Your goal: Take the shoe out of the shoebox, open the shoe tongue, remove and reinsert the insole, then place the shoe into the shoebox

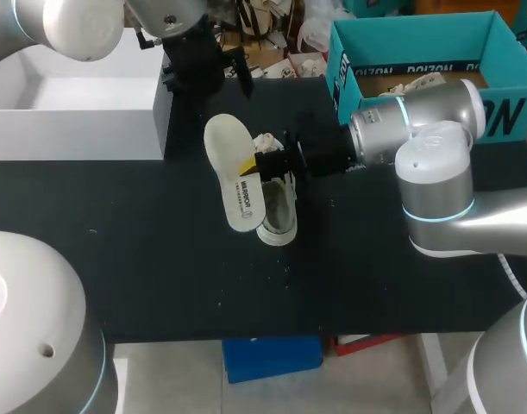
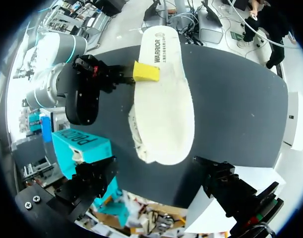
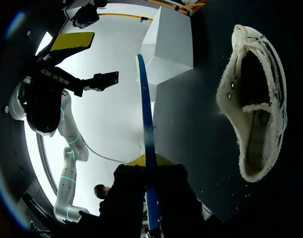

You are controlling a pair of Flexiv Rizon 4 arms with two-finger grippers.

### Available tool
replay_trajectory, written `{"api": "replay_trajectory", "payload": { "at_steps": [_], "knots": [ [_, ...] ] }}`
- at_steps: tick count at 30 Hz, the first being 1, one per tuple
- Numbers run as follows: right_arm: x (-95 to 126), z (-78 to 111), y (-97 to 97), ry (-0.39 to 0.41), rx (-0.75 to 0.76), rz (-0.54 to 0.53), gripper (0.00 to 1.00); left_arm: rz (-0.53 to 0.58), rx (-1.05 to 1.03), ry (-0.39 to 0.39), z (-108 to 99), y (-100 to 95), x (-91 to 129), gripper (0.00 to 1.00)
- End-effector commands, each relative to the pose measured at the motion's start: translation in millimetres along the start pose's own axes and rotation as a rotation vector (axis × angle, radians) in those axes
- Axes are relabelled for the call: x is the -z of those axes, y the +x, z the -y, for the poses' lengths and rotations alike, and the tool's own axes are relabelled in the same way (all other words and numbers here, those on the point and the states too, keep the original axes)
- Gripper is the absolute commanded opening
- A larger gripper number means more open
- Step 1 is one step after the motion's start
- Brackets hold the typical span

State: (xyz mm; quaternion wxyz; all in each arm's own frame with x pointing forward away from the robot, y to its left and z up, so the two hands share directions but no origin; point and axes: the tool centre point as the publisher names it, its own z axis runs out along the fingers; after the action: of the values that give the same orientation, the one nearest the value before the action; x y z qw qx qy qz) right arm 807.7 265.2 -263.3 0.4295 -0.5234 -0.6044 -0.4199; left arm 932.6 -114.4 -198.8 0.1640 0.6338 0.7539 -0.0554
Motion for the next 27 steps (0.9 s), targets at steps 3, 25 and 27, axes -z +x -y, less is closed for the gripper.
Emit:
{"api": "replay_trajectory", "payload": {
  "at_steps": [3,25,27],
  "knots": [
    [-1.2,-0.3,0.0,-0.001,-0.001,0.001,0.00,-0.007,-0.001,-0.003,17.7,-0.6,5.7,1.00],
    [-1.2,-0.3,0.0,-0.001,-0.001,0.001,0.00,-0.023,0.014,-0.010,129.8,7.0,22.0,1.00],
    [-1.2,-0.3,0.0,-0.001,-0.001,0.001,0.00,-0.022,0.014,-0.007,140.4,8.3,21.0,1.00]
  ]
}}
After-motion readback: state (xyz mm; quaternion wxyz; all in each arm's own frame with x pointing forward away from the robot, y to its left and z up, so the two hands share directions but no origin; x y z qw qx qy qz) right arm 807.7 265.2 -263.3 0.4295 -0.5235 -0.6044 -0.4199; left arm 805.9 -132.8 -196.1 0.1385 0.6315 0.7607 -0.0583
